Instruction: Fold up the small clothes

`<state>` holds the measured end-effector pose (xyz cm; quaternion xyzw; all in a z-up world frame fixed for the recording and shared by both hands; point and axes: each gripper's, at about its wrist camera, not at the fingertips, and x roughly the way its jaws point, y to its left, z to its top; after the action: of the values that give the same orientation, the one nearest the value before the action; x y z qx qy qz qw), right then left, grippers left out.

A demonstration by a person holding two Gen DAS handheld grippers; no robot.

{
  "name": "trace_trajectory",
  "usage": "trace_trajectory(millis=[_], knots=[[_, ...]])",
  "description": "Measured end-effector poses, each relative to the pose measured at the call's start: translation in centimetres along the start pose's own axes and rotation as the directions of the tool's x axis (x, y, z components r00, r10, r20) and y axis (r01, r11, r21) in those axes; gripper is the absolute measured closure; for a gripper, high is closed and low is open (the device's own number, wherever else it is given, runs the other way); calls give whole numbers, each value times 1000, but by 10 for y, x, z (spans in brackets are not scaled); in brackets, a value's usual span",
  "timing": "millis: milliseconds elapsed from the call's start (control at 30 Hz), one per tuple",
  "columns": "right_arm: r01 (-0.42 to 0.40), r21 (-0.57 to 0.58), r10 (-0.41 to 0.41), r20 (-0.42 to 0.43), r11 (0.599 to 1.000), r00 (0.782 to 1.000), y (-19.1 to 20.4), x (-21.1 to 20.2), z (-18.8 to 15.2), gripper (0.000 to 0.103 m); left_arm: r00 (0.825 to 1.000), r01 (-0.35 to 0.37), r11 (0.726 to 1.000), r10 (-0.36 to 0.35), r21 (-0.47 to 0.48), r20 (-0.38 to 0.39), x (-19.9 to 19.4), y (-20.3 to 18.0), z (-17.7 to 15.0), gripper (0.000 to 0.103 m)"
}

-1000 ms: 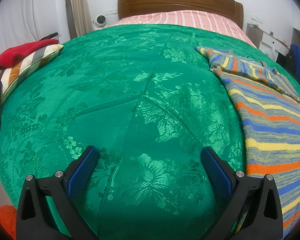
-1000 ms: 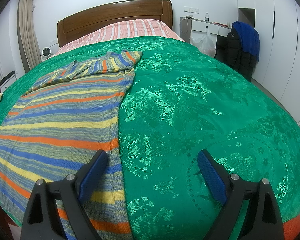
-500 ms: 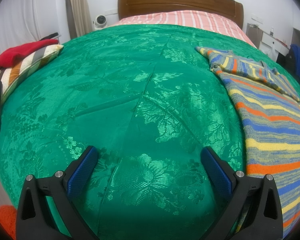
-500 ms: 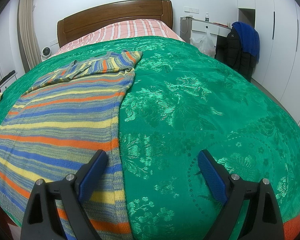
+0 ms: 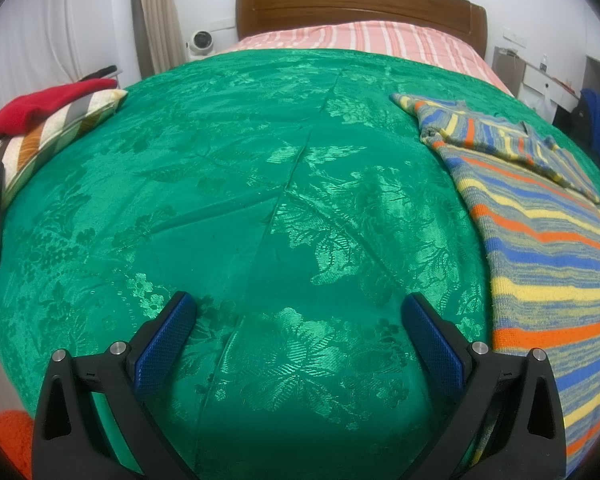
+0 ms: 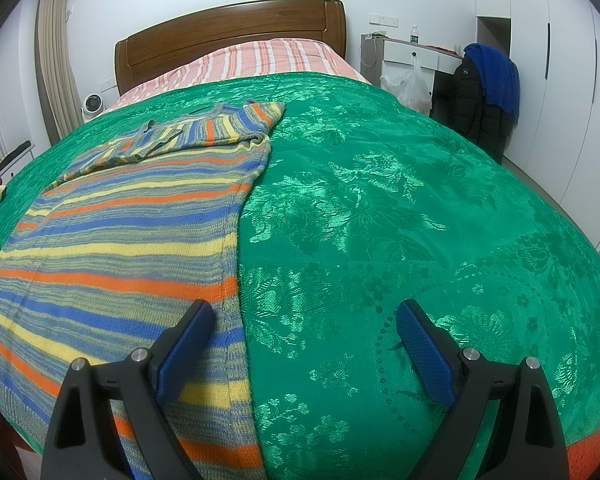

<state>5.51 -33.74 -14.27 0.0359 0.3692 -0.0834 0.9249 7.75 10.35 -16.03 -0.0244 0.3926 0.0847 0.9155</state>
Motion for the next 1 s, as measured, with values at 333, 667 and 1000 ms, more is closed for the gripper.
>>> trace_trajectory(millis=[333, 667, 1000], knots=[[-4, -1, 4, -2, 1000, 1000, 0, 0, 1, 11, 1000, 19, 1000, -19, -3, -25, -1, 2, 3, 1], [-287, -134, 266, -158, 948, 951, -20, -63, 29, 11, 858, 397, 917, -380, -22, -345, -51, 24, -1, 1], [-407, -13, 367, -408, 913, 836, -18, -46, -13, 31, 831, 415, 894, -296, 170, -470, -54, -23, -35, 32]])
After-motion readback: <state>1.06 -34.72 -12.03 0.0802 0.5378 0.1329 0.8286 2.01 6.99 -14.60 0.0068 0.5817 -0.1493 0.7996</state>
